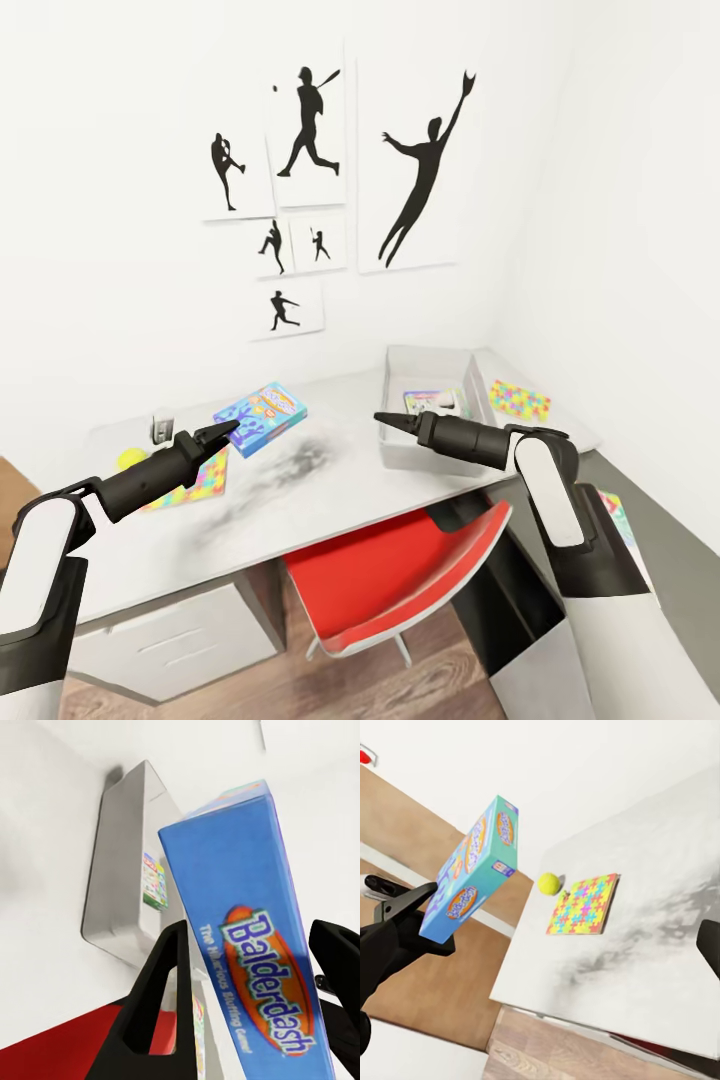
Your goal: Put all the toys in the child's room - the three board games (two on the bed and one on the table), the two jigsaw puzzles on the table, and the tennis ball on the table - inside the toy box on the table in the child's room.
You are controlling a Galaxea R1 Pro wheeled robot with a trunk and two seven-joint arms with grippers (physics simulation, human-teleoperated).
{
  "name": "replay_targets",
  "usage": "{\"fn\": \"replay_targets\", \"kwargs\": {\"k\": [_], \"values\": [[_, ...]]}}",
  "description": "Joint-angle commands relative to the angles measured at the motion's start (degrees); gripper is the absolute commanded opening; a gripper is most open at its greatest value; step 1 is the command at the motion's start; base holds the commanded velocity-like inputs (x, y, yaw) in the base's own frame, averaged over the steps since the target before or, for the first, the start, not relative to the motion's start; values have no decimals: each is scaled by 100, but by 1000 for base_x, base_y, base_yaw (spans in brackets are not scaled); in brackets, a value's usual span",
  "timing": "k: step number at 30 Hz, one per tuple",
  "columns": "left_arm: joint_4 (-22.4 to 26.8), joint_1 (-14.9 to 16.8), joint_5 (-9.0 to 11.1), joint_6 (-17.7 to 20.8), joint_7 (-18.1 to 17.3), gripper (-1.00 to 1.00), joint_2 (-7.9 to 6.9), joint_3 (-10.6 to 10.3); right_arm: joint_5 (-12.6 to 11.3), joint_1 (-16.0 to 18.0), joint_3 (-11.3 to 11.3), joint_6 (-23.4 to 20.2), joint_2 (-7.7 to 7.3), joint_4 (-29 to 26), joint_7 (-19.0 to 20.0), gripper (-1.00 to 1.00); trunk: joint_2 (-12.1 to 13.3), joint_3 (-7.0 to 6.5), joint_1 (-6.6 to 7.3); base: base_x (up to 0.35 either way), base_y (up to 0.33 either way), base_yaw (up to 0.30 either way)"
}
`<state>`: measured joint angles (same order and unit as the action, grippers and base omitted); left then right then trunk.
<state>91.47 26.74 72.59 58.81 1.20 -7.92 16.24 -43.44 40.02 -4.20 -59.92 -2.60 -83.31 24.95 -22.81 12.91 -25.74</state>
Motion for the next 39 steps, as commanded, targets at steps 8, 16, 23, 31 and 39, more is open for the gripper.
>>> {"fn": "replay_targets", "kwargs": {"k": [8,16,23,31,39], "values": [[2,6,-3,26,14,-100,-2,-4,55,6,1,-8,-4,-1,57,100,-11,11,-5,201,-141,24],[2,5,8,26,7,-100,-6,-4,55,6,-1,-8,-3,-1,58,100,-11,11,-5,270,-106,6],[2,3,21,25,4,-100,-7,2,55,6,-2,-8,-3,-1,61,100,-11,11,-5,158,-30,2],[2,5,24,26,3,-100,-8,12,55,6,-2,-8,-3,-7,68,100,-11,11,-5,39,-7,0],[2,2,25,26,6,-100,-2,12,48,-42,26,-8,-18,-18,108,100,-11,11,-5,6,-1,0]]}}
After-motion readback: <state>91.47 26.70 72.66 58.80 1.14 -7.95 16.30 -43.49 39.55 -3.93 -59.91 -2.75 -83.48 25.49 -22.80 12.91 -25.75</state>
